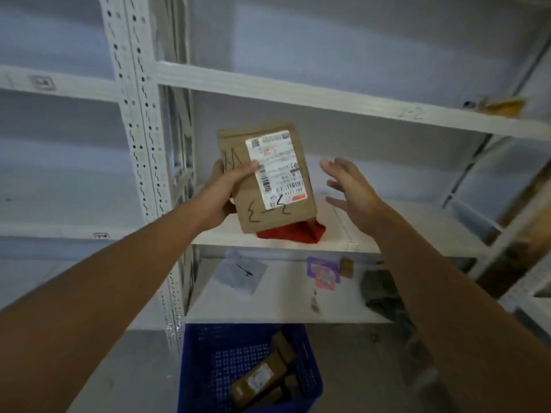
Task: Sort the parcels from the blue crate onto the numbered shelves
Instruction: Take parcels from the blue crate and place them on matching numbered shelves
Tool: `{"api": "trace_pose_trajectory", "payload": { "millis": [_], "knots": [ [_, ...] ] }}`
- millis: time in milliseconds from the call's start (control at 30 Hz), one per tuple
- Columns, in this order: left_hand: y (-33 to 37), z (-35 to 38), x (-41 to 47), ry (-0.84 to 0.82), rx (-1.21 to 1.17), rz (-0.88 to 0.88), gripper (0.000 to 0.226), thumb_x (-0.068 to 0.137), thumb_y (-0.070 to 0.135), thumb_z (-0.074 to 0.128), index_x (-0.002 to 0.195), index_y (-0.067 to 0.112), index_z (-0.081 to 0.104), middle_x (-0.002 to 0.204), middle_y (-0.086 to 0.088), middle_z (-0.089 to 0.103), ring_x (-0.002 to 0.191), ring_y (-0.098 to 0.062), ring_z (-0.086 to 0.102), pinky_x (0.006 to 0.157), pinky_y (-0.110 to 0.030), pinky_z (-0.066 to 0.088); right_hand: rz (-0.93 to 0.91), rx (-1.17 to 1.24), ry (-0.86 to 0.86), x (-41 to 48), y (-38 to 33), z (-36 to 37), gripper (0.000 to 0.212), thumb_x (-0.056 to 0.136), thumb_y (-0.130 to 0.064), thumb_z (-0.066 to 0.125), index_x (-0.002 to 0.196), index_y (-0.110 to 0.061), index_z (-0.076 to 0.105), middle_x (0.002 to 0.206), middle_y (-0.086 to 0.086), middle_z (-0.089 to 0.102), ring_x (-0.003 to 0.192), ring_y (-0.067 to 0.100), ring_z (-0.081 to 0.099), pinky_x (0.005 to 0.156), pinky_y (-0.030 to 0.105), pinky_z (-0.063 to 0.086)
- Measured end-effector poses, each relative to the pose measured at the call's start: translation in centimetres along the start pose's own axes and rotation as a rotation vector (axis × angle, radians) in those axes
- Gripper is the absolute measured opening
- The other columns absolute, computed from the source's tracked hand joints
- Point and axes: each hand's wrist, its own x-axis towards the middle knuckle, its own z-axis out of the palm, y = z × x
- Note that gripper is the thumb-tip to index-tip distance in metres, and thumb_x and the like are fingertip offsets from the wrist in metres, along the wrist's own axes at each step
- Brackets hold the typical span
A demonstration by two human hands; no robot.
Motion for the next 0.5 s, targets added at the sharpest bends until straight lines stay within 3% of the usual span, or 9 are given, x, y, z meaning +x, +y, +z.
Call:
{"api": "trace_pose_trajectory", "payload": {
  "millis": [100, 233, 267, 367, 433, 500],
  "knots": [
    [2.8, 3.3, -2.6, 0.108, -0.208, 0.046, 0.099, 0.061, 0.066, 0.085, 0.144, 0.028, 0.046, 0.128, -0.003, 0.07, 0.117, -0.028, 0.067, 0.087, -0.058, 0.057, 0.096, 0.08, -0.113, -3.1, 0.8, -0.4, 0.093, 0.083, -0.065, 0.069, 0.158, -0.034, 0.025, 0.163, -0.001, 0.032, 0.129, 0.015, 0.044, 0.109, 0.045, 0.042],
    [3.6, 9.6, -6.3, 0.084, -0.38, 0.064, 0.064, 0.086, 0.065, 0.063, 0.137, 0.027, 0.059, 0.128, -0.008, 0.07, 0.12, -0.029, 0.064, 0.089, -0.05, 0.058, 0.108, 0.292, -0.192, -5.0, -0.1, 0.4, 0.107, 0.053, -0.075, 0.085, 0.142, -0.04, 0.036, 0.145, -0.006, 0.052, 0.131, 0.02, 0.052, 0.107, 0.052, 0.044],
    [3.2, 11.0, -6.7, 0.045, -0.397, 0.064, 0.059, 0.091, 0.063, 0.058, 0.137, 0.026, 0.06, 0.129, -0.009, 0.07, 0.121, -0.029, 0.064, 0.094, -0.049, 0.057, 0.097, 0.363, -0.168, -5.1, -0.6, 0.3, 0.103, 0.057, -0.07, 0.086, 0.142, -0.036, 0.039, 0.141, -0.005, 0.056, 0.128, 0.021, 0.056, 0.107, 0.054, 0.046],
    [3.2, 14.1, -7.8, -0.036, -0.432, 0.059, 0.055, 0.096, 0.061, 0.051, 0.134, 0.024, 0.064, 0.126, -0.009, 0.071, 0.12, -0.028, 0.065, 0.105, -0.049, 0.05, 0.034, 0.473, -0.054, -5.3, -2.0, -1.4, 0.063, 0.087, -0.042, 0.076, 0.14, -0.028, 0.045, 0.129, 0.0, 0.065, 0.116, 0.019, 0.064, 0.101, 0.051, 0.055],
    [3.7, 14.5, -7.9, 0.013, -0.444, 0.063, 0.055, 0.093, 0.063, 0.053, 0.129, 0.024, 0.067, 0.118, -0.008, 0.074, 0.114, -0.025, 0.065, 0.103, -0.047, 0.051, 0.001, 0.445, -0.045, -5.5, -2.5, -3.4, 0.052, 0.092, -0.036, 0.071, 0.138, -0.026, 0.05, 0.126, 0.002, 0.068, 0.113, 0.02, 0.066, 0.091, 0.044, 0.059],
    [4.2, 13.0, -7.2, 0.102, -0.393, 0.112, 0.06, 0.088, 0.066, 0.057, 0.131, 0.026, 0.066, 0.123, -0.006, 0.071, 0.116, -0.02, 0.063, 0.097, -0.043, 0.052, -0.026, 0.416, -0.042, -5.6, -2.9, -5.4, 0.046, 0.094, -0.034, 0.069, 0.137, -0.026, 0.055, 0.121, 0.001, 0.071, 0.111, 0.018, 0.068, 0.084, 0.037, 0.059]
  ]
}}
